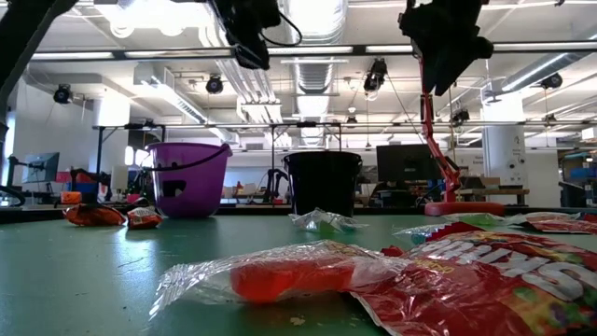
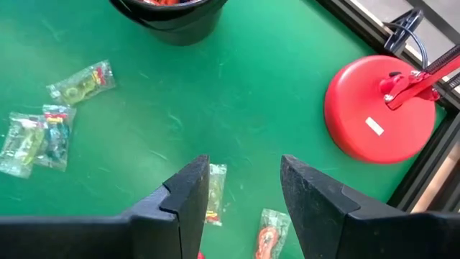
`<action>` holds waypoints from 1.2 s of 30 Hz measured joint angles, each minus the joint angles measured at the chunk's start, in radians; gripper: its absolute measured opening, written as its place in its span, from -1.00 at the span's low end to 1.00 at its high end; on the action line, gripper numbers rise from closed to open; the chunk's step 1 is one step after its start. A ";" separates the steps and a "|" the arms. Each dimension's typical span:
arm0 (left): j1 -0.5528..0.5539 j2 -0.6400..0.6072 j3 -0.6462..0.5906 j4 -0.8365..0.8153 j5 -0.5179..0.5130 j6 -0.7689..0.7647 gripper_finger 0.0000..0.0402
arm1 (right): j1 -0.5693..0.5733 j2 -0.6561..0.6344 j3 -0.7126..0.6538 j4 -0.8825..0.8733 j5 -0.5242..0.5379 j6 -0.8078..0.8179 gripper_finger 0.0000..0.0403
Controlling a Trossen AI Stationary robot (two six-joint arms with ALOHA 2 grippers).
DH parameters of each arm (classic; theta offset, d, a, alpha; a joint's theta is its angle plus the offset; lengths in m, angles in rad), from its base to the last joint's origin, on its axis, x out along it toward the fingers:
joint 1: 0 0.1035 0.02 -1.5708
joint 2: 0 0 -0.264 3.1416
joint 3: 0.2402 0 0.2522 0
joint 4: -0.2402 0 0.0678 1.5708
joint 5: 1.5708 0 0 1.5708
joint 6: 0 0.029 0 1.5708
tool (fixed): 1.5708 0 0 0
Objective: Sort candy
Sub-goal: Put the green gummy into the black bucket
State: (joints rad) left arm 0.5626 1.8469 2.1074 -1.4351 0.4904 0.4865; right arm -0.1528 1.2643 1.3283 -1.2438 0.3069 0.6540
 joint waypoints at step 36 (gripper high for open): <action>-0.444 -0.606 -0.898 0.130 -0.095 -0.537 -0.44 | 0.000 0.002 -0.024 0.126 0.000 0.041 -0.18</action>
State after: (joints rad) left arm 0.1182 1.2404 1.2092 -1.3052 0.3952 -0.0509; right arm -0.1528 1.2663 1.3045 -1.1175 0.3064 0.6948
